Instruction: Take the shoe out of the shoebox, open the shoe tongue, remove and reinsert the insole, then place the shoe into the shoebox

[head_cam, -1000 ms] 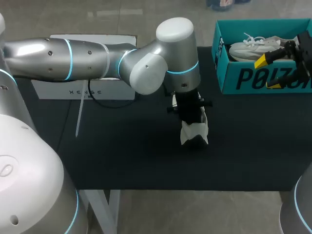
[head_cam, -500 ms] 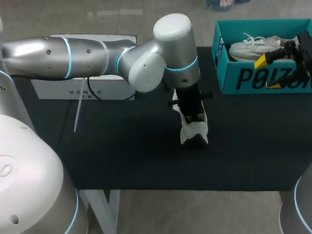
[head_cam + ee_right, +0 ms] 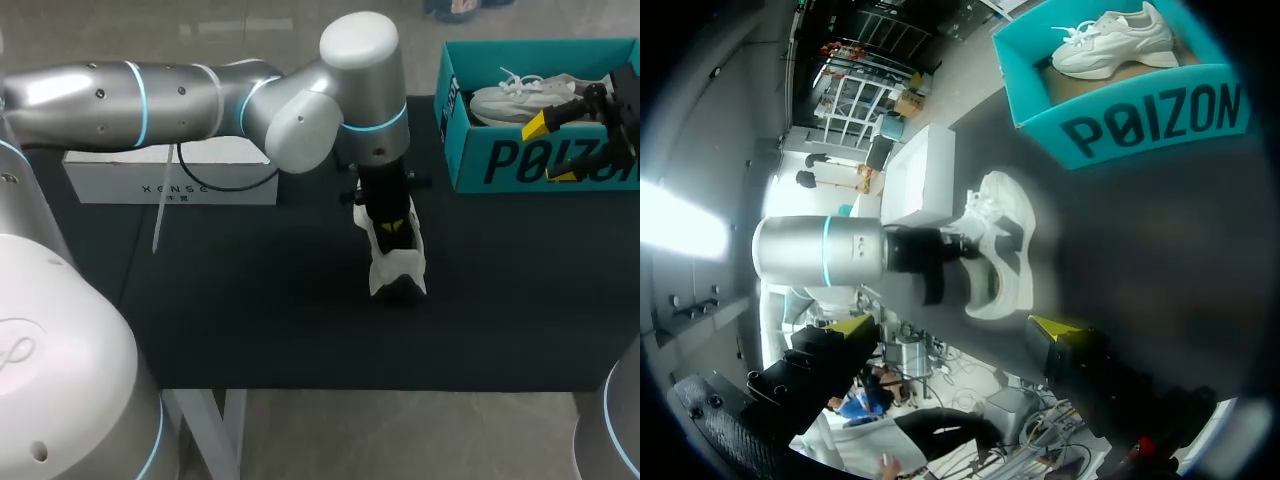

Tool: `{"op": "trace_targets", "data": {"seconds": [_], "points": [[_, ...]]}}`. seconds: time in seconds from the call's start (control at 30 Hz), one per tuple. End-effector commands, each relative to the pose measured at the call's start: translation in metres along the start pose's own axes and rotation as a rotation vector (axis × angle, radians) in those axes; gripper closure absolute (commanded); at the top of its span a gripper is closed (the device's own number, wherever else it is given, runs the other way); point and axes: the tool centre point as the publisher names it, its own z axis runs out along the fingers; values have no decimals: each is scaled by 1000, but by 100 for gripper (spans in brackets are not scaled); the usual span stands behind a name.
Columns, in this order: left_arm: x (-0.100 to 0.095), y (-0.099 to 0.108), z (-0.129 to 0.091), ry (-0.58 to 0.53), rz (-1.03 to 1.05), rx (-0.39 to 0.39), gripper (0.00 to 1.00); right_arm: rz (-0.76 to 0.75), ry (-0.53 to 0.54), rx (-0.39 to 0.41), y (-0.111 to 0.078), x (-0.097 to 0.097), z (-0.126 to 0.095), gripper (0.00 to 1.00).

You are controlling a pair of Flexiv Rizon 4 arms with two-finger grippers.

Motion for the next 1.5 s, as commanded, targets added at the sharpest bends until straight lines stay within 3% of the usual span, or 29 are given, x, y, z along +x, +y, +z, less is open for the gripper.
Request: {"op": "trace_targets", "data": {"seconds": [0.03, 0.07, 0.1, 0.7, 1.17, 1.2, 1.23, 1.33, 1.37, 1.5], "points": [[0, 3, -1, 12, -6, -13, 20, 1, -2, 0, 0, 0, 0, 0], [1, 4, -1, 14, -8, -19, 5, 1, -2, 0, 0, 0, 0, 0], [1, 4, -1, 14, -9, -22, 0, 1, -2, 0, 0, 0, 0, 0], [4, 9, -25, 49, -21, -36, 0, 1, -2, 0, 0, 0, 0, 0], [5, 34, -44, 62, -60, -105, 0, 1, -2, 0, 0, 0, 0, 0], [5, 36, -46, 56, -64, -119, 2, 1, -2, 0, 0, 0, 0, 0], [4, 39, -48, 51, -67, -125, 11, 1, -2, 0, 0, 0, 0, 0], [3, 42, -54, 36, -71, -137, 85, 1, -2, 0, 0, 0, 0, 0], [3, 43, -56, 31, -73, -135, 100, 1, -2, 0, 0, 0, 0, 0], [5, 40, -59, 20, -67, -127, 100, 1, -2, 0, 0, 0, 0, 0]]}}
